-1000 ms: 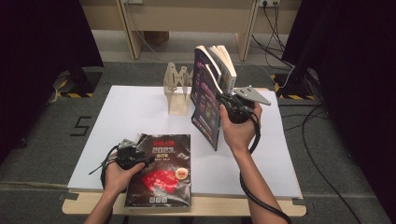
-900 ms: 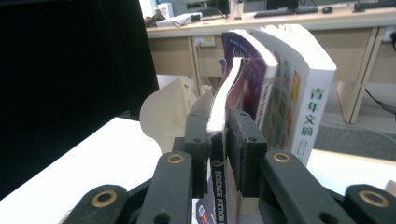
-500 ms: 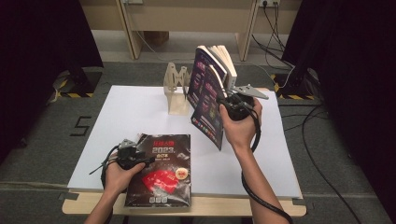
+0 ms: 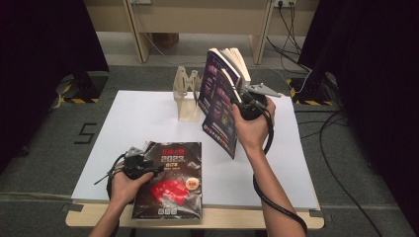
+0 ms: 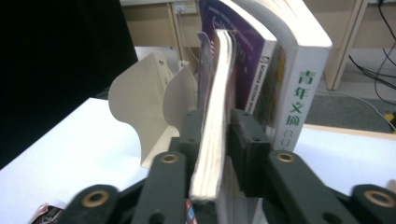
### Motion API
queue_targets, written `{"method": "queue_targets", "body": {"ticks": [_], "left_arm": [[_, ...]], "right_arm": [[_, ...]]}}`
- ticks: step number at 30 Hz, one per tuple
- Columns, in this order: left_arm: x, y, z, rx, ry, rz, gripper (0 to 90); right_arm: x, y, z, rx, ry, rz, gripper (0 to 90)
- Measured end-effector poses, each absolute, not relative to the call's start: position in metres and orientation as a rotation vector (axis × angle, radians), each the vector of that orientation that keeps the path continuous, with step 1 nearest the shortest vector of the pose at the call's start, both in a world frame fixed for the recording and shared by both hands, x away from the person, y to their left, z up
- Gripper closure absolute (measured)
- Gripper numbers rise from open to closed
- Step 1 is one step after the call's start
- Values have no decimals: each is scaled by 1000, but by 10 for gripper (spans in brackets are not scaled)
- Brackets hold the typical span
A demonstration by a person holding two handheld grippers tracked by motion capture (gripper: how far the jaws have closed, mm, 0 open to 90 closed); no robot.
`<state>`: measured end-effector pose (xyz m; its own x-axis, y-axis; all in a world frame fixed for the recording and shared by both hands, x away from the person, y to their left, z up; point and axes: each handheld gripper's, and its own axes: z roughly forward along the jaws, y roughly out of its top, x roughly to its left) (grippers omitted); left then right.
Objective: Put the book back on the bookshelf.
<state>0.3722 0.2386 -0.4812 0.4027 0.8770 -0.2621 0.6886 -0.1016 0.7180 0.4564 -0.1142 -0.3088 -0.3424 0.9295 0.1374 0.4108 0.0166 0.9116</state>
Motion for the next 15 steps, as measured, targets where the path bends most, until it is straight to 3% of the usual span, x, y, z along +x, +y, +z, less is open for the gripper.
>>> {"method": "queue_targets", "body": {"ticks": [15], "left_arm": [[372, 238, -481, 1853, 1341, 297, 434]], "right_arm": [[451, -115, -308, 1363, 1767, 1356, 844]]}}
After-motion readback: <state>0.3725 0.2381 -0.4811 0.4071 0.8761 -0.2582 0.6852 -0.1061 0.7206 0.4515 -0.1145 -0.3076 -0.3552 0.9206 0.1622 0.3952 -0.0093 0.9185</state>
